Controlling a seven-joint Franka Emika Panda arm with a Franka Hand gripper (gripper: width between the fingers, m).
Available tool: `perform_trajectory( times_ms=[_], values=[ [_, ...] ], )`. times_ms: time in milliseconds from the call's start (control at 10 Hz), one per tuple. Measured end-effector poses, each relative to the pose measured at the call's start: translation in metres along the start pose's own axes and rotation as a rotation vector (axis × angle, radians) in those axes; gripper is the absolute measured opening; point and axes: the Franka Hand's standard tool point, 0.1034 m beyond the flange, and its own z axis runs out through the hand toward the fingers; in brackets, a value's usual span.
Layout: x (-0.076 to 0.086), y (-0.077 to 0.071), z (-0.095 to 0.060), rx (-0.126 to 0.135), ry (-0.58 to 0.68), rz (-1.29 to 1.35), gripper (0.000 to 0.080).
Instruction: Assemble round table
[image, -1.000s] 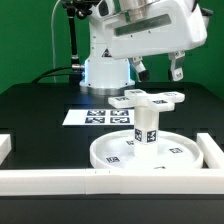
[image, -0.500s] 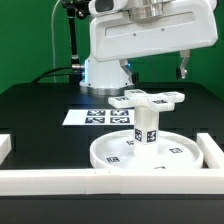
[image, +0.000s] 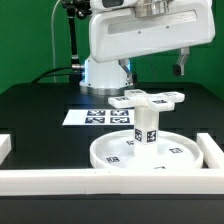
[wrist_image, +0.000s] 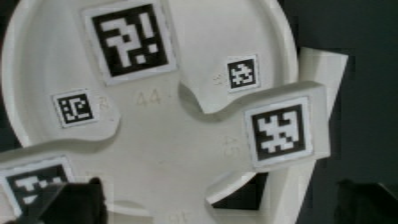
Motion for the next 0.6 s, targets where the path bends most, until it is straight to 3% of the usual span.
perform_trajectory(
  times_ms=[100,400,600],
  values=[
    [0.0008,0.0033,0.0015,-0.030,0.014,-0.229,0.0649],
    [0.0033,0.0078,0.0056,-0.078,-0.032,-0.612,0.0649],
    [0.0022,0.0104,0.0061,-0.078,-0.038,-0.699,0.0649]
  ],
)
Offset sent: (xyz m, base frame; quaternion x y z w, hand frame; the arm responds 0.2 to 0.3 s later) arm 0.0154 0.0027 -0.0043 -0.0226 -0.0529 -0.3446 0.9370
